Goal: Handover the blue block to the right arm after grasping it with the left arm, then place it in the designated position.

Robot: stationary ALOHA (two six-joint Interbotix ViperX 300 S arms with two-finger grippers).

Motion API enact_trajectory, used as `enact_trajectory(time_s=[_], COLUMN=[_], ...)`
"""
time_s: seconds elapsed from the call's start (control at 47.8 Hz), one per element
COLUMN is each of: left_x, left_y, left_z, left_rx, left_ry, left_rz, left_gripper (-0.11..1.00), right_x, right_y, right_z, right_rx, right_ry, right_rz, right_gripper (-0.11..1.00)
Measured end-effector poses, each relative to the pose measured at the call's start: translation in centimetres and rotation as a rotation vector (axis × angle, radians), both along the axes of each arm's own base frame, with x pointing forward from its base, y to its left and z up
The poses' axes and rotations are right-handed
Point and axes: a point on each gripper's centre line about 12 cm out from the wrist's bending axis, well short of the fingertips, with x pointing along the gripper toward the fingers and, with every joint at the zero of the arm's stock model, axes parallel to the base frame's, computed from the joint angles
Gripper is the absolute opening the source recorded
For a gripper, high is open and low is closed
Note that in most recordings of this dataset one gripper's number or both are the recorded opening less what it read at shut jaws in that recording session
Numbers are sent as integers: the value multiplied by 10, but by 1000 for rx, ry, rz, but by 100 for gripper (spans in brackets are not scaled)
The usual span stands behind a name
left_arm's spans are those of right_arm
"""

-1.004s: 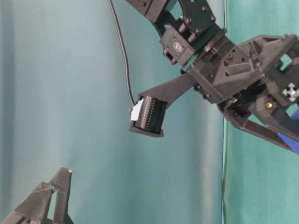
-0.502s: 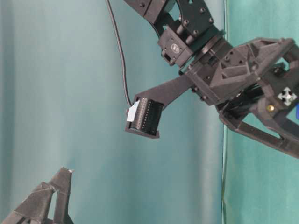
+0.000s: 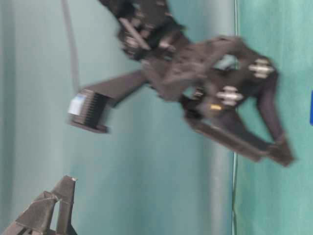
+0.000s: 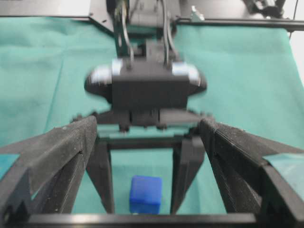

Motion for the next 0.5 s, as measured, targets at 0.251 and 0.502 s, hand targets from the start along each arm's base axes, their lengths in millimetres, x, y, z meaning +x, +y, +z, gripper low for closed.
enact_trajectory(time_s=[0.251,0.502], left_x=[0,0], left_y=[0,0], left_z=[0,0], left_rx=[0,0], left_ry=[-2,-2], left_rz=[0,0], left_gripper=[98,98], right_x=[-18,-38], right_y=[-4,-10], right_z=[52,100], right_rx=[-53,-89], right_ry=[-33,-97], right_rz=[-20,-42], right_gripper=[91,91])
